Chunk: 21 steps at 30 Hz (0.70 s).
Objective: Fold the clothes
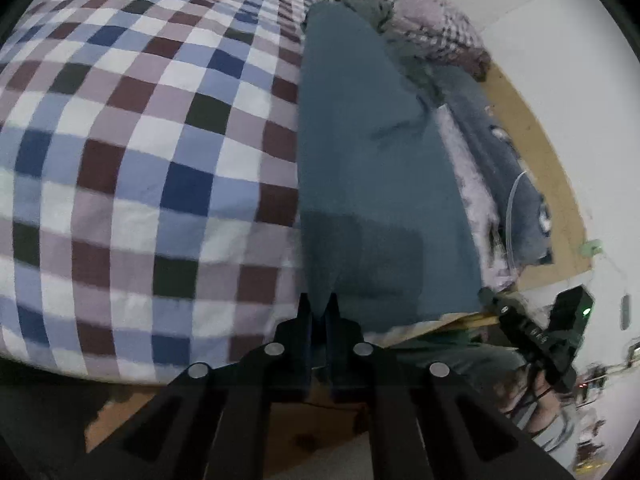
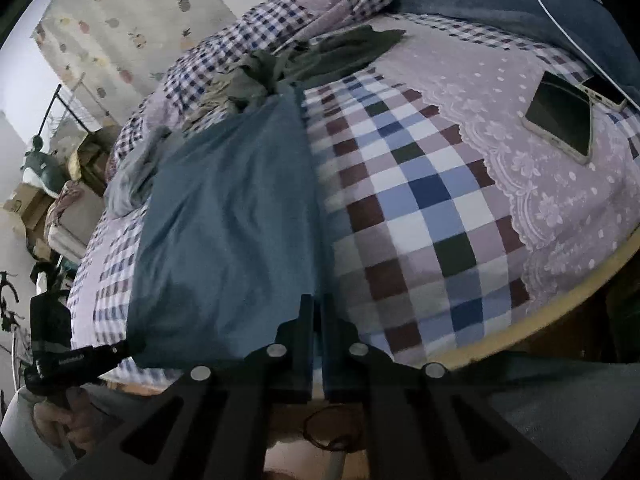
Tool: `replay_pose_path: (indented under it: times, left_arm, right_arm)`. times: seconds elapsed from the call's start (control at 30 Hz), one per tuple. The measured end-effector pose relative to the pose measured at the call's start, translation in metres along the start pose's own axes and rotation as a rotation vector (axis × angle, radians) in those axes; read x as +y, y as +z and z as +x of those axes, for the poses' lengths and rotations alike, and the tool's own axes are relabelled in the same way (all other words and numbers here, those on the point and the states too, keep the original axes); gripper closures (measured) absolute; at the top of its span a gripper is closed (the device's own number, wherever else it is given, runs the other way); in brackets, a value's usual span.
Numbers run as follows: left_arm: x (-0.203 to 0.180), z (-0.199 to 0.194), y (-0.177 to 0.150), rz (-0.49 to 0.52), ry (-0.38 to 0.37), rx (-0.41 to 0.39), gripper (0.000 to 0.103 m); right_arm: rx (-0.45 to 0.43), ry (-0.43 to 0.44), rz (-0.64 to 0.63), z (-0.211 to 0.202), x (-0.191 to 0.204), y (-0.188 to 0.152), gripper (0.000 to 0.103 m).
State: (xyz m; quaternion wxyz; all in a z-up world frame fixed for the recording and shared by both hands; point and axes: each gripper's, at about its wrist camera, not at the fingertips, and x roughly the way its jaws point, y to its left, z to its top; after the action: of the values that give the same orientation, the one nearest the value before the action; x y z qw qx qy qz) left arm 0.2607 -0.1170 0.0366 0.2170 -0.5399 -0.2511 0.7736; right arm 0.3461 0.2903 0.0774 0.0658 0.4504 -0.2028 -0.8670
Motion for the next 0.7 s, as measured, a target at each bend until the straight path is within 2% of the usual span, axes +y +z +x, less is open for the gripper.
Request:
replay_pose_path:
  times: [0.1, 0.23, 0.37, 0.4, 0.47, 0.53, 0.57, 0.6, 0.63, 0.7]
  left_arm:
    - [0.014, -0.001, 0.002, -0.058, 0.02, -0.012, 0.1]
    - [0.025, 0.011, 0.002, -0.103, 0.067, 0.016, 0.1]
    - [0.032, 0.012, -0.002, -0.121, 0.17, 0.051, 0.099]
    - [0.034, 0.012, -0.003, -0.136, 0.196, 0.059, 0.099]
    - [0.042, 0.008, -0.003, -0.179, 0.196, 0.059, 0.099]
    - [0.04, -0.007, 0.004, -0.177, 0.15, -0.004, 0.098]
    - [0.038, -0.015, 0.007, -0.171, 0.124, -0.04, 0.094]
    - [0.036, -0.023, 0.011, -0.166, 0.098, -0.077, 0.085]
    - [0.033, -0.03, 0.015, -0.157, 0.074, -0.112, 0.079]
    - [0.025, -0.045, 0.028, -0.127, 0.019, -0.194, 0.05]
  right_arm:
    - [0.049, -0.012, -0.028, 0.004, 0.005, -0.009, 0.102]
    - [0.129, -0.109, -0.078, 0.03, 0.011, -0.013, 0.102]
    - [0.173, -0.203, -0.018, 0.038, -0.006, -0.013, 0.098]
    - [0.156, -0.2, 0.0, 0.034, -0.009, -0.011, 0.098]
    - [0.102, -0.176, 0.032, 0.025, -0.012, -0.004, 0.097]
    - [0.029, -0.139, 0.037, 0.014, -0.011, 0.006, 0.087]
    - [-0.001, -0.118, 0.031, 0.01, -0.01, 0.012, 0.083]
    - [-0.025, -0.098, 0.021, 0.007, -0.008, 0.018, 0.07]
    - [-0.046, -0.079, 0.01, 0.005, -0.007, 0.026, 0.062]
    - [-0.083, -0.047, -0.017, 0.005, -0.003, 0.043, 0.061]
